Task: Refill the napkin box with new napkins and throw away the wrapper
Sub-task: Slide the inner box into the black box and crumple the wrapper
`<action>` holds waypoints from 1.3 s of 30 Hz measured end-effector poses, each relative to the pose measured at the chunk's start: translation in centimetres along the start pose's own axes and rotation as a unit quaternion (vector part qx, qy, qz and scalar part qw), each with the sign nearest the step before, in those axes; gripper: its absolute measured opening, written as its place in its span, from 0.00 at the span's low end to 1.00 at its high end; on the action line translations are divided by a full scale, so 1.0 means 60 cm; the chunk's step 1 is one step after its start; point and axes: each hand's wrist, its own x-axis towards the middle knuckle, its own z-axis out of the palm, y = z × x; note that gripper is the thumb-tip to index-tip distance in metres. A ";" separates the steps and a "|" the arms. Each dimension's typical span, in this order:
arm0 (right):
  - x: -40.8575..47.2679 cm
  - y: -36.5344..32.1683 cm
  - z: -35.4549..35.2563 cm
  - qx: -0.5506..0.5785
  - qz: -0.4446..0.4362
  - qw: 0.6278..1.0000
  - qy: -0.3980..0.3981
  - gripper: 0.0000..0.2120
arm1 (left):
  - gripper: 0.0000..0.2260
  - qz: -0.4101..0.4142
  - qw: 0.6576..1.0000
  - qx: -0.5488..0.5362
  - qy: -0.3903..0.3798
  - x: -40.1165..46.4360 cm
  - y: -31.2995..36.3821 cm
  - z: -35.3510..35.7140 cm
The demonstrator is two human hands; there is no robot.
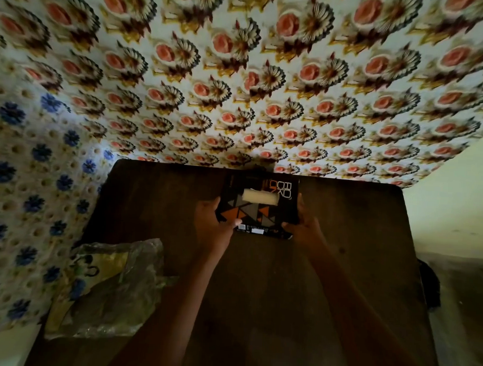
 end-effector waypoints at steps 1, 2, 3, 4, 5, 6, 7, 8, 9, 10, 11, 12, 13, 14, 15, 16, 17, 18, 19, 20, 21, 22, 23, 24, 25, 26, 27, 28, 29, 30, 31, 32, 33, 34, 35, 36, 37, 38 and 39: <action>0.009 -0.007 0.004 -0.011 -0.003 1.000 0.004 0.38 | 0.34 0.010 1.000 0.004 0.008 0.010 0.000 0.001; 0.019 -0.014 0.008 -0.010 -0.006 1.000 0.009 0.38 | 0.33 0.020 1.000 0.006 0.014 0.020 0.003 0.000; 0.033 -0.021 0.011 -0.013 -0.014 1.000 0.013 0.39 | 0.33 0.027 0.999 0.010 0.019 0.032 0.005 0.001; 0.046 -0.027 0.014 -0.014 -0.025 0.999 0.021 0.38 | 0.33 0.030 0.999 0.014 0.022 0.043 0.009 0.001; 0.062 -0.031 0.016 -0.020 -0.037 0.999 0.023 0.37 | 0.33 0.028 0.999 0.014 0.027 0.055 0.011 0.002; 0.074 -0.034 0.016 -0.022 -0.046 0.998 0.021 0.36 | 0.33 0.023 0.999 0.013 0.031 0.065 0.015 0.004; 0.083 -0.039 0.016 -0.023 -0.048 0.998 0.019 0.35 | 0.33 0.018 0.999 0.012 0.032 0.074 0.018 0.005; 0.092 -0.043 0.015 -0.022 -0.046 0.999 0.019 0.34 | 0.33 0.010 0.999 0.011 0.032 0.082 0.021 0.006; 0.098 -0.046 0.014 -0.025 -0.044 0.998 0.021 0.33 | 0.33 0.003 0.999 0.007 0.032 0.089 0.022 0.007; 0.101 -0.046 0.013 -0.024 -0.041 0.999 0.024 0.31 | 0.33 -0.001 0.999 0.004 0.034 0.094 0.022 0.008; 0.102 -0.045 0.012 -0.022 -0.037 0.999 0.025 0.31 | 0.33 -0.003 0.999 0.003 0.035 0.096 0.022 0.008; 0.101 -0.043 0.012 -0.017 -0.037 0.999 0.025 0.32 | 0.34 -0.001 0.999 0.004 0.034 0.096 0.020 0.008; 0.099 -0.040 0.013 -0.017 -0.040 0.999 0.026 0.33 | 0.34 0.002 0.999 0.003 0.034 0.094 0.018 0.009; 0.098 -0.037 0.014 -0.011 -0.040 0.999 0.028 0.34 | 0.33 0.008 0.999 -0.002 0.035 0.093 0.014 0.010; 0.094 -0.035 0.015 -0.002 -0.040 0.999 0.032 0.34 | 0.33 0.014 0.999 -0.009 0.038 0.090 0.011 0.011; 0.093 -0.032 0.015 0.007 -0.038 0.999 0.038 0.33 | 0.33 0.020 0.999 -0.017 0.045 0.089 0.007 0.012; 0.091 -0.031 0.016 0.009 -0.038 0.998 0.045 0.32 | 0.32 0.021 0.998 -0.022 0.050 0.087 0.004 0.012; 0.088 -0.031 0.015 0.006 -0.037 0.998 0.050 0.31 | 0.32 0.021 0.998 -0.025 0.054 0.085 0.003 0.013; 0.087 -0.029 0.015 -0.003 -0.035 0.998 0.053 0.30 | 0.32 0.017 0.998 -0.023 0.055 0.082 0.005 0.012; 0.085 -0.027 0.013 -0.011 -0.027 0.998 0.056 0.30 | 0.31 0.018 0.998 -0.021 0.056 0.079 0.006 0.011; 0.084 -0.027 0.013 -0.013 -0.020 0.998 0.057 0.30 | 0.31 0.020 0.998 -0.017 0.057 0.076 0.010 0.010; 0.080 -0.026 0.012 -0.015 -0.007 0.998 0.063 0.30 | 0.30 0.024 0.998 -0.012 0.059 0.073 0.010 0.009; 0.071 -0.027 0.011 -0.020 -0.002 0.997 0.072 0.30 | 0.30 0.025 0.998 -0.012 0.061 0.064 0.012 0.006; 0.060 -0.030 0.011 -0.033 0.011 0.996 0.088 0.29 | 0.30 0.021 0.998 -0.019 0.062 0.057 0.010 0.004; 0.043 -0.035 0.012 -0.057 0.015 0.993 0.107 0.28 | 0.29 0.014 0.997 -0.033 0.067 0.043 0.010 -0.001; 0.027 -0.038 0.015 -0.084 0.016 0.988 0.128 0.25 | 0.28 0.014 0.995 -0.054 0.077 0.029 0.007 -0.006; 0.007 -0.039 0.019 -0.090 0.014 0.984 0.151 0.22 | 0.26 0.014 0.993 -0.076 0.085 0.011 0.006 -0.012; -0.018 -0.044 0.028 -0.086 0.018 0.982 0.169 0.19 | 0.24 0.019 0.990 -0.103 0.092 -0.011 0.002 -0.024; -0.041 -0.046 0.039 -0.085 0.016 0.980 0.177 0.16 | 0.21 0.020 0.987 -0.125 0.095 -0.031 -0.001 -0.036; -0.068 -0.049 0.055 -0.105 0.004 0.980 0.171 0.14 | 0.19 0.019 0.984 -0.145 0.097 -0.056 -0.009 -0.053; -0.085 -0.048 0.069 -0.135 -0.022 0.978 0.159 0.12 | 0.17 0.023 0.983 -0.156 0.094 -0.071 -0.015 -0.063; -0.101 -0.047 0.085 -0.158 -0.049 0.976 0.143 0.10 | 0.15 0.026 0.981 -0.168 0.091 -0.088 -0.026 -0.074; -0.122 -0.052 0.108 -0.155 -0.074 0.977 0.126 0.09 | 0.14 0.026 0.979 -0.181 0.094 -0.108 -0.037 -0.095; -0.140 -0.057 0.128 -0.141 -0.081 0.981 0.110 0.08 | 0.13 0.026 0.976 -0.192 0.096 -0.126 -0.049 -0.111; -0.157 -0.062 0.151 -0.127 -0.081 0.984 0.094 0.08 | 0.12 0.025 0.978 -0.184 0.098 -0.138 -0.064 -0.130; -0.169 -0.063 0.171 -0.120 -0.075 0.987 0.080 0.07 | 0.12 0.031 0.979 -0.174 0.098 -0.146 -0.079 -0.145; -0.181 -0.064 0.191 -0.120 -0.067 0.989 0.061 0.07 | 0.11 0.030 0.984 -0.144 0.102 -0.154 -0.093 -0.162; -0.193 -0.064 0.218 -0.121 -0.057 0.990 0.037 0.07 | 0.11 0.028 0.987 -0.113 0.108 -0.162 -0.114 -0.182; -0.206 -0.065 0.241 -0.120 -0.051 0.991 0.015 0.08 | 0.12 0.024 0.991 -0.076 0.110 -0.168 -0.135 -0.203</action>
